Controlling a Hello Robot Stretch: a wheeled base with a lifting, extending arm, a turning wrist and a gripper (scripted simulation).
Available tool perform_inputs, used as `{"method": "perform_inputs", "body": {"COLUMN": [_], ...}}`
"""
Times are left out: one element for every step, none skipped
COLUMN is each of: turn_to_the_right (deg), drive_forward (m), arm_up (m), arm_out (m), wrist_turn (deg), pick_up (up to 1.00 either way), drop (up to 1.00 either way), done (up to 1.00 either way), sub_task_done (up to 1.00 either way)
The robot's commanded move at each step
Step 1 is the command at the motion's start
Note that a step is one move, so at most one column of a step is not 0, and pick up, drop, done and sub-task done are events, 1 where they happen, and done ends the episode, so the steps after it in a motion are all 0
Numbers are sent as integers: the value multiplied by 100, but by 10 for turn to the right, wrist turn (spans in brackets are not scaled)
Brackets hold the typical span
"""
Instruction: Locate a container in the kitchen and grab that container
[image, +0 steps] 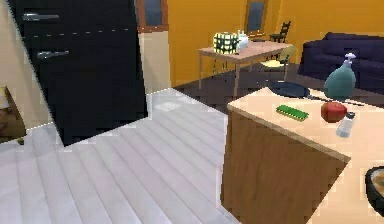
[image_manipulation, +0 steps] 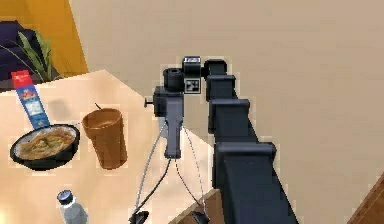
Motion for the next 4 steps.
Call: {"method": "perform_inputs", "body": {"turn_to_the_right": [0,0,0,0], "drive_forward": [0,0,0,0], "arm_up": [0,0,0,0], "arm_out": [0,0,0,0], "wrist_turn": [450,450,450,420], "pick_up": [0,0,0,0], "drop": [0,0,0,0], "done": [0,0,0,0], "sub_task_done": [0,0,0,0]}}
